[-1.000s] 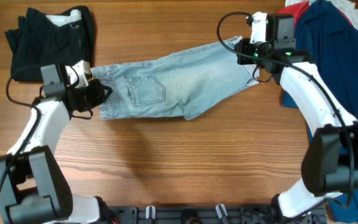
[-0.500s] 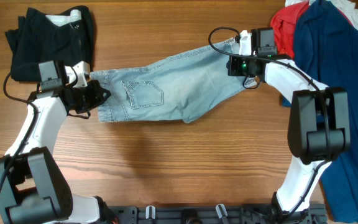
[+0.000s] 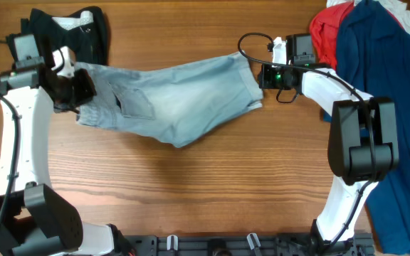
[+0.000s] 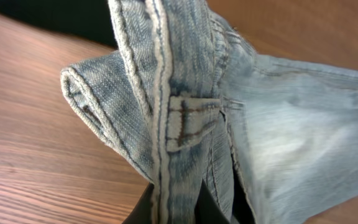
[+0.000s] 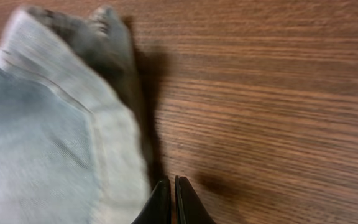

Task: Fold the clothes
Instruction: 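Fold the left half over toward the right gripper with the left gripper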

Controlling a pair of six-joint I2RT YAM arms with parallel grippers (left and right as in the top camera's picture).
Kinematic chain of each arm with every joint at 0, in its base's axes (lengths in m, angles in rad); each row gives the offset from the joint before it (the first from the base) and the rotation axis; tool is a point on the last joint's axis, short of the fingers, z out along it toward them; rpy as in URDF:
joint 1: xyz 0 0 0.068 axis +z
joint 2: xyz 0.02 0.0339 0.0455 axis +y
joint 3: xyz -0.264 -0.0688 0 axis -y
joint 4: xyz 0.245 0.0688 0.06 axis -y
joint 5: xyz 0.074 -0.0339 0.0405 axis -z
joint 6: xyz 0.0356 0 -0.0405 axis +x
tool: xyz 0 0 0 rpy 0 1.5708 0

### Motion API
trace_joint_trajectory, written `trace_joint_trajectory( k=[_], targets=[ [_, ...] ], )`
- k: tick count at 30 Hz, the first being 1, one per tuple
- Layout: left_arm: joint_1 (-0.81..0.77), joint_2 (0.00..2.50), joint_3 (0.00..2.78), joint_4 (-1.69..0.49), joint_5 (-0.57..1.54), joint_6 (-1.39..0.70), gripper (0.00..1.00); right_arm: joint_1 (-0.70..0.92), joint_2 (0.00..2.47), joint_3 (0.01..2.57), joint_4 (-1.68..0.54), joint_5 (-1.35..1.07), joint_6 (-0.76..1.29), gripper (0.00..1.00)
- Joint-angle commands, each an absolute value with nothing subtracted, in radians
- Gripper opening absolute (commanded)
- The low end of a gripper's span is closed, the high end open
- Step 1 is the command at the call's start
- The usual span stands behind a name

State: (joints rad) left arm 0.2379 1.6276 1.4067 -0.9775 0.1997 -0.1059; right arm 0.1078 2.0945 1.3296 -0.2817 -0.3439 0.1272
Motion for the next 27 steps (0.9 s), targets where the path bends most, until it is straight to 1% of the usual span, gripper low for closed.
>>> trace_joint_trajectory(
  k=[1, 4, 7, 11, 15, 17, 24, 25, 26, 27],
  targets=[
    [0.211, 1.604, 1.454, -0.96, 0.167, -0.083, 0.04, 0.111, 2.114, 1.325, -0.278, -0.395, 0.133, 0.04],
    [0.137, 1.613, 1.454, -0.92, 0.19, -0.104, 0.04, 0.111, 2.113, 1.325, -0.276, -0.418, 0.133, 0.04],
    [0.031, 1.636, 1.454, -0.853, 0.189, -0.167, 0.04, 0.111, 2.111, 1.325, -0.274, -0.437, 0.134, 0.04],
    [-0.121, 1.707, 1.454, -0.731, 0.19, -0.244, 0.04, 0.111, 2.089, 1.325, -0.277, -0.439, 0.133, 0.04],
    [-0.24, 1.788, 1.454, -0.638, 0.223, -0.274, 0.04, 0.11, 2.07, 1.325, -0.277, -0.439, 0.131, 0.04],
    [-0.289, 1.824, 1.454, -0.599, 0.253, -0.278, 0.04, 0.104, 2.07, 1.325, -0.277, -0.439, 0.131, 0.04],
    [-0.375, 1.86, 1.454, -0.467, 0.27, -0.305, 0.04, 0.097, 2.07, 1.325, -0.278, -0.439, 0.133, 0.04],
    [-0.385, 1.861, 1.454, -0.452, 0.273, -0.305, 0.1, 0.097, 2.07, 1.325, -0.278, -0.439, 0.133, 0.04],
    [-0.397, 1.861, 1.454, -0.432, 0.273, -0.305, 0.32, 0.097, 2.07, 1.325, -0.278, -0.439, 0.133, 0.04],
    [-0.409, 1.861, 1.454, -0.413, 0.272, -0.304, 0.62, 0.097, 2.07, 1.325, -0.277, -0.439, 0.133, 0.04]
  ],
)
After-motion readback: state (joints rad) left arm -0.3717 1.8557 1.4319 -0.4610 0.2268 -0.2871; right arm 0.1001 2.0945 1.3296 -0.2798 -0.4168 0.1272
